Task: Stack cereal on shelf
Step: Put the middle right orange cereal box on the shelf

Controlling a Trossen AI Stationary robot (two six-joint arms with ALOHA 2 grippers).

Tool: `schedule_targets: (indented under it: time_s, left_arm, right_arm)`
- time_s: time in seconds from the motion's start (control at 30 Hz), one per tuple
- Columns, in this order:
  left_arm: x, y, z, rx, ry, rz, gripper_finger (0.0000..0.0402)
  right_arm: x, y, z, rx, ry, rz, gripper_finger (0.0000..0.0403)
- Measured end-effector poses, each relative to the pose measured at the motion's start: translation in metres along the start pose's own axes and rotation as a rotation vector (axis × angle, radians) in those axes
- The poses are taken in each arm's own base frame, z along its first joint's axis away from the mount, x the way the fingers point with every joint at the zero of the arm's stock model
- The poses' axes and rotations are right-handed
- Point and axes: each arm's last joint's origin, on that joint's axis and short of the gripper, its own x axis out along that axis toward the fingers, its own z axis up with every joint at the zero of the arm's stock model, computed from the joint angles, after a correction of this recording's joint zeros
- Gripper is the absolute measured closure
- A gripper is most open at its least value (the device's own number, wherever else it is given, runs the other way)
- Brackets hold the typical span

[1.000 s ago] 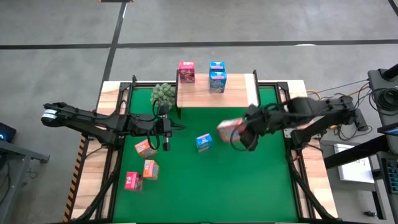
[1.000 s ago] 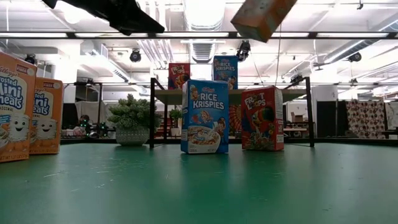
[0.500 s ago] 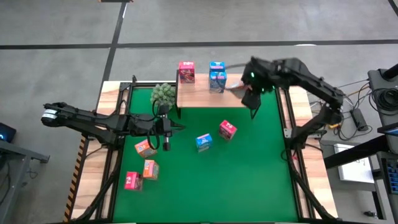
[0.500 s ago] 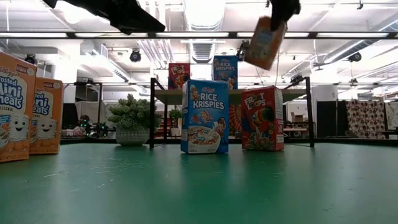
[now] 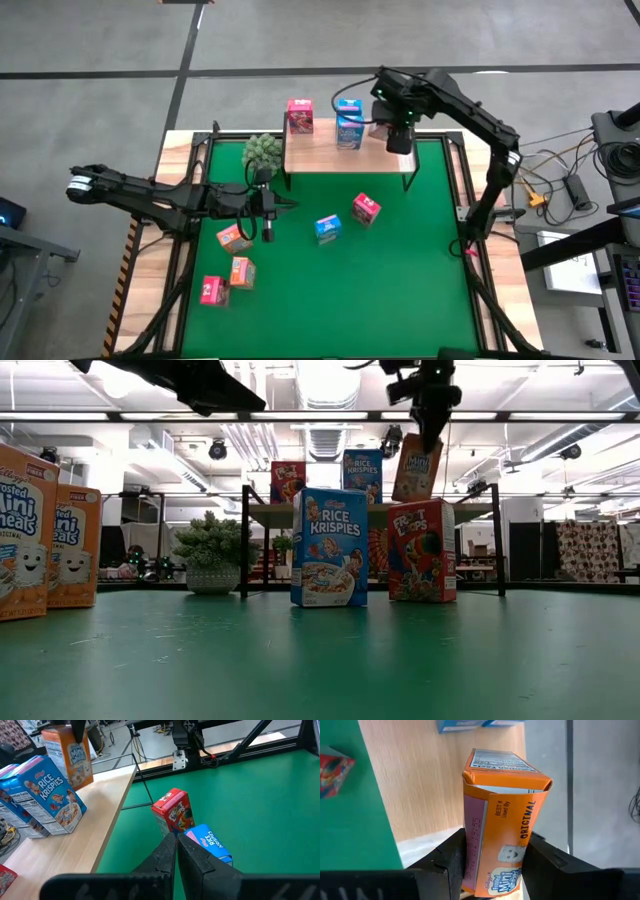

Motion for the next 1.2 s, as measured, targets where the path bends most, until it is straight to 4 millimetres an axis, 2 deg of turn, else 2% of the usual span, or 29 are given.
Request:
schedule_targets:
  time_s: [0.13,0.27,0.73,1.2]
  left_arm:
    - [0.0,0.0,0.0,-0.004,0.0,0.0,0.0402]
    - [0.0,0.0,0.0,-0.01,0.0,0.0,0.0402]
    - [0.0,0.0,0.0,-0.036,0.0,0.0,0.0402]
    - [0.0,0.0,0.001,0.019,-0.005,0.001,0.0402]
  right_arm:
    - [0.008,0.0,0.004,-0.032,0.015,0.009,0.0255]
    - [0.011,-0.004,0.005,0.026,0.018,0.007,0.0251]
    - [0.014,-0.008,0.005,0.051,0.019,0.002,0.0193]
    - [-0.02,-0.015,0.006,0.168,-0.114,-0.054,0.0193]
